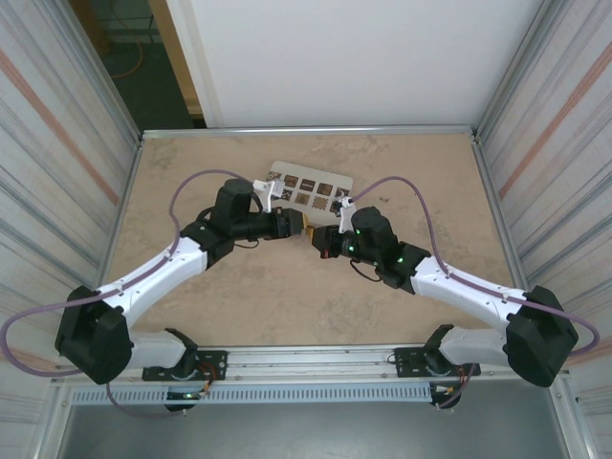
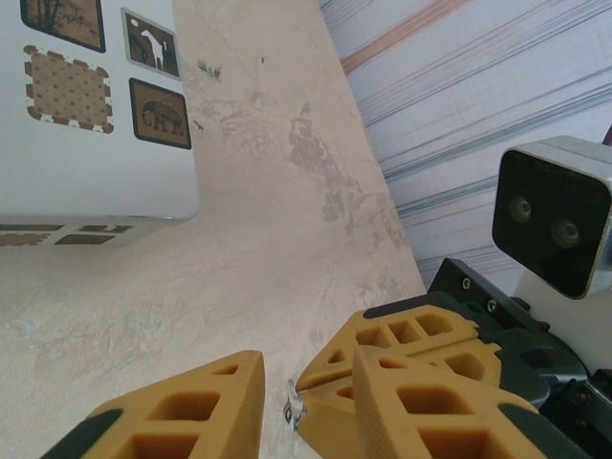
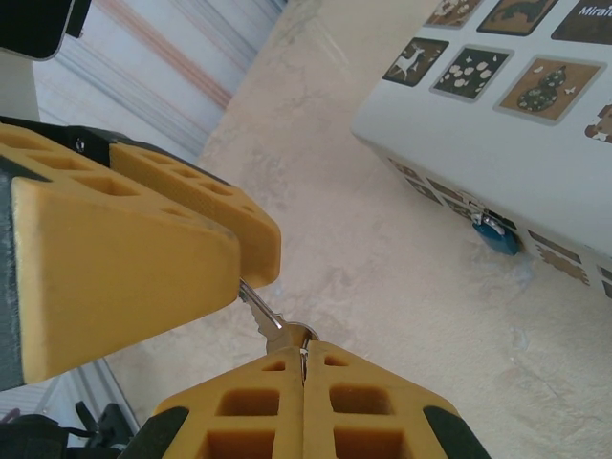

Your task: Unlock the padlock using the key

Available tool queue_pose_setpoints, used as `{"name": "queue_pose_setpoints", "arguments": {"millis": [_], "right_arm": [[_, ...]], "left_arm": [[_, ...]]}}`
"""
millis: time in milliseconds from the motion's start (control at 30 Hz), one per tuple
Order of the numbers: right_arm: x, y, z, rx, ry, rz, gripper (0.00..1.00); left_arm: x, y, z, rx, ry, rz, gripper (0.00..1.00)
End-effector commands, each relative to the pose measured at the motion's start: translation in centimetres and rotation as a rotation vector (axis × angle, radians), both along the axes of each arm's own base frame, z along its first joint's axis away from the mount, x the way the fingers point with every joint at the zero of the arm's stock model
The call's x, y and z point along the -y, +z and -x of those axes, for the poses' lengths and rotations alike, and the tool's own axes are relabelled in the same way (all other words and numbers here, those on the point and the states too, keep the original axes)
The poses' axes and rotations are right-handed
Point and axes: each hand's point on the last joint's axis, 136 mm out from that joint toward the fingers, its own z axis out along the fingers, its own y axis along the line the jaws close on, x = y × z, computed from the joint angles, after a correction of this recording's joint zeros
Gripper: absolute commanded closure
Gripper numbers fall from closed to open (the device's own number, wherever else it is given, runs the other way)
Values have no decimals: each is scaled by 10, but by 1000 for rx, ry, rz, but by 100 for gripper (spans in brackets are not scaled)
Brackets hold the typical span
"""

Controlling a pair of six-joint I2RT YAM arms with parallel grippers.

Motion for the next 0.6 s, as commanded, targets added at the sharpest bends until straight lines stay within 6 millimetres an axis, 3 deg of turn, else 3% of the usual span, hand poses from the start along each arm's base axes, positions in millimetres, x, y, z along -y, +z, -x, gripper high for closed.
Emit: {"name": "queue_pose_setpoints", "arguments": {"millis": [0, 367, 567], "right_arm": [[-5, 26, -1, 33, 8, -62, 100], [-5, 29, -2, 37, 0, -72, 100], [-3, 32, -2, 32, 12, -84, 98]], "left_arm": [[6, 17, -4, 41, -8, 35, 73], [6, 14, -5, 41, -10, 14, 90], [2, 22, -4, 79, -21, -11, 100]]}}
